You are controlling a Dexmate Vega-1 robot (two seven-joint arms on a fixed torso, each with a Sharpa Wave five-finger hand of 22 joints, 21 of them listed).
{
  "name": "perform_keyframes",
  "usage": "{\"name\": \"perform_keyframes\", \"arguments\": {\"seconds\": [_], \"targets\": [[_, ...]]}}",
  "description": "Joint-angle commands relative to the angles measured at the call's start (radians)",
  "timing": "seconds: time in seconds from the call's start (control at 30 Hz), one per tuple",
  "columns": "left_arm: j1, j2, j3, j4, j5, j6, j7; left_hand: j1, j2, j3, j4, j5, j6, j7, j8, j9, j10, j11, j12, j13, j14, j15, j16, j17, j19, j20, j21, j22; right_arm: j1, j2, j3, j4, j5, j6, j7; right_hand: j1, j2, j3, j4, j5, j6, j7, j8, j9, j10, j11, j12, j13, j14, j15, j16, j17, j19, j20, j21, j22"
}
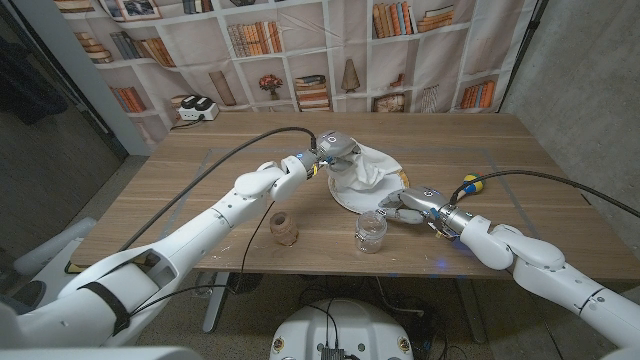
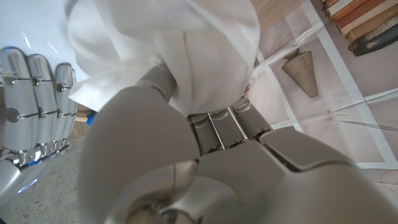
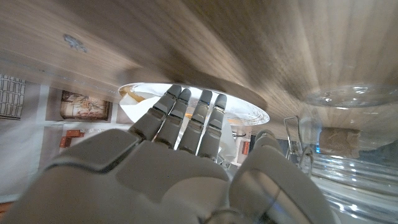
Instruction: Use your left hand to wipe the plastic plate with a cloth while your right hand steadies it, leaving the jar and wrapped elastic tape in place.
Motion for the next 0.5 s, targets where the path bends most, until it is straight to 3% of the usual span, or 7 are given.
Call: {"name": "perform_keyframes", "arguments": {"seconds": [0.03,0.4,0.5], "targets": [[-0.041,-0.041,0.031,0.106,-0.003,-0.027,0.009,-0.001,-0.001,0.012,0.006,0.005,0.032,0.018,0.006,0.0,0.038,-0.028,0.0,0.0,0.005,-0.048,0.004,0.005,0.003,-0.026,0.009,0.003,-0.007,-0.009,0.006,-0.022,-0.001,0.001,0.001,0.0,0.009,0.004,0.001,-0.001,0.009,0.003,-0.003,0.004,0.009,0.001,0.002,-0.001,0.009,-0.097,-0.003,0.003,0.011,-0.075,0.001,0.005],[-0.093,-0.083,0.071,0.216,0.008,-0.062,0.003,-0.001,-0.004,0.013,0.006,0.004,0.047,0.004,0.007,-0.009,0.035,-0.031,-0.01,-0.013,0.0,-0.049,0.001,0.007,-0.007,-0.025,0.013,0.003,0.006,-0.009,0.001,-0.029,-0.008,0.008,0.002,0.0,0.009,0.005,0.001,-0.002,0.011,0.004,-0.004,0.004,0.011,0.003,0.001,-0.001,0.009,-0.098,-0.003,0.003,0.011,-0.075,0.0,0.005],[-0.094,-0.079,0.076,0.209,0.01,-0.065,-0.028,-0.001,-0.005,0.012,0.007,0.004,0.049,0.004,0.007,-0.01,0.038,-0.037,-0.011,-0.017,0.0,-0.049,0.001,0.008,-0.007,-0.025,0.014,0.003,0.012,-0.008,-0.002,-0.027,-0.011,0.007,0.006,0.0,0.009,0.006,0.001,-0.002,0.012,0.003,-0.004,0.004,0.013,0.002,0.001,-0.001,0.009,-0.099,-0.004,0.003,0.011,-0.075,0.0,0.005]]}}
